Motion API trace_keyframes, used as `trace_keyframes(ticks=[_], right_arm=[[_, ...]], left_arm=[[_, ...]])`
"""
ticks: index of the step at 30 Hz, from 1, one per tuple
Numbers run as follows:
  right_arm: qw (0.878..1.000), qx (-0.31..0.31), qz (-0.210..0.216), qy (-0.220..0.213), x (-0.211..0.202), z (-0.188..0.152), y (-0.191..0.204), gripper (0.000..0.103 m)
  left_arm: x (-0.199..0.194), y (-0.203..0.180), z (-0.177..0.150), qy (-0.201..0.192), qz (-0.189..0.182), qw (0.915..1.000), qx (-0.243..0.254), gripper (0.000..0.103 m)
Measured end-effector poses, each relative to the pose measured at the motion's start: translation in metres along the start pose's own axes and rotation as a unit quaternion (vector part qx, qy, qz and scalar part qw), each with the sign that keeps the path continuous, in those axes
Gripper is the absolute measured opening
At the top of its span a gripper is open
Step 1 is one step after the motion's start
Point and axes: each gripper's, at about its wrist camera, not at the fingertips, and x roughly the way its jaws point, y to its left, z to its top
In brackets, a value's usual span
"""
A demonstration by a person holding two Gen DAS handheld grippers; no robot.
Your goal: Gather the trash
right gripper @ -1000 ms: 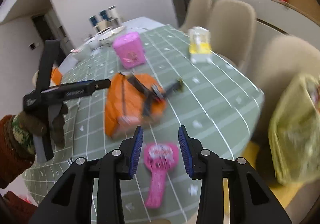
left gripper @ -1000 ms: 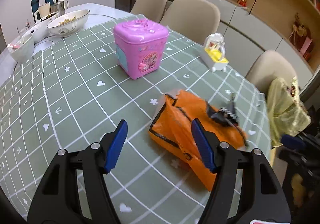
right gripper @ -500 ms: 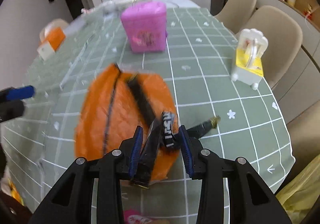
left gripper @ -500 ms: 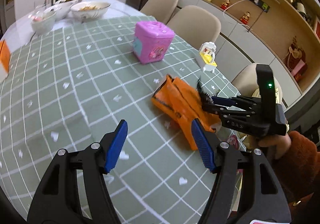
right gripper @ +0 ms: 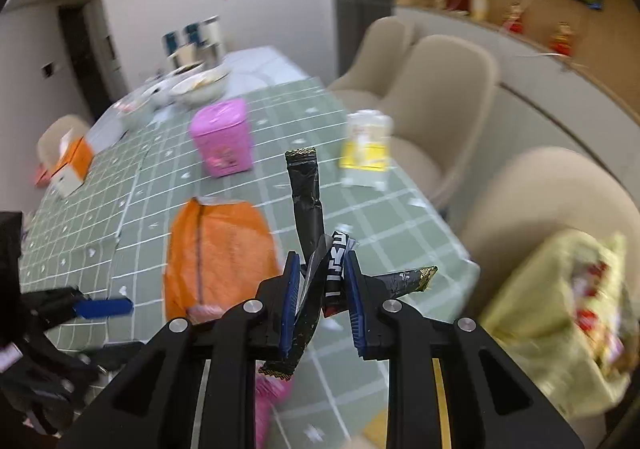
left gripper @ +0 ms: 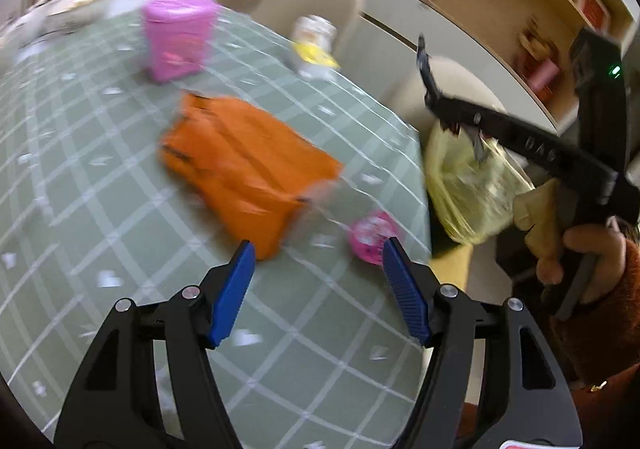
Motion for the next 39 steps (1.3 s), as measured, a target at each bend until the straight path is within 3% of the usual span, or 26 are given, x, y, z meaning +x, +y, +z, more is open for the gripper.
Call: trace_keyframes(ticks=[3,8,14,19,21,24,30,35,39], right_arm=[[0.999,0.036,-0.021,-0.008,-0.02,-0.013,-0.02,0.022],[0.996,0.072,-0.05,-0.016,-0.046,-0.035,-0.042,0.022],[0.992,0.099,-0.074,-0.016,-0.064,-0.059,-0.053,0.022],[0.991,0.107,-0.081,-0.014,-0.073,-0.072,-0.054,0.022],[0.991,0.11,-0.08,-0.014,-0.077,-0.077,-0.054,0.022],[0.99,0.112,-0.078,-0.019,-0.082,-0.079,-0.052,0.022],[0.991,0.109,-0.072,-0.037,-0.095,-0.075,-0.053,0.022],[0.99,0.093,-0.077,-0.067,-0.114,-0.062,-0.064,0.022],[0.987,0.088,-0.091,-0.098,-0.136,-0.049,-0.087,0.022]], left_arm=[[0.021,-0.021,-0.002,0.019,-0.005,0.9997,0.014,0.063],[0.058,-0.042,0.001,0.044,0.018,0.9989,0.003,0.063],[0.087,-0.064,-0.002,0.051,0.089,0.993,0.06,0.063],[0.094,-0.065,-0.002,0.056,0.099,0.9914,0.065,0.059],[0.095,-0.063,0.001,0.053,0.092,0.9924,0.061,0.049],[0.084,-0.059,0.003,0.048,0.05,0.9965,0.047,0.048],[0.046,-0.059,0.019,0.0,0.022,0.9983,0.054,0.048],[0.008,-0.091,0.056,-0.069,0.012,0.9928,0.097,0.048],[-0.007,-0.131,0.095,-0.11,-0.035,0.9861,0.119,0.049]])
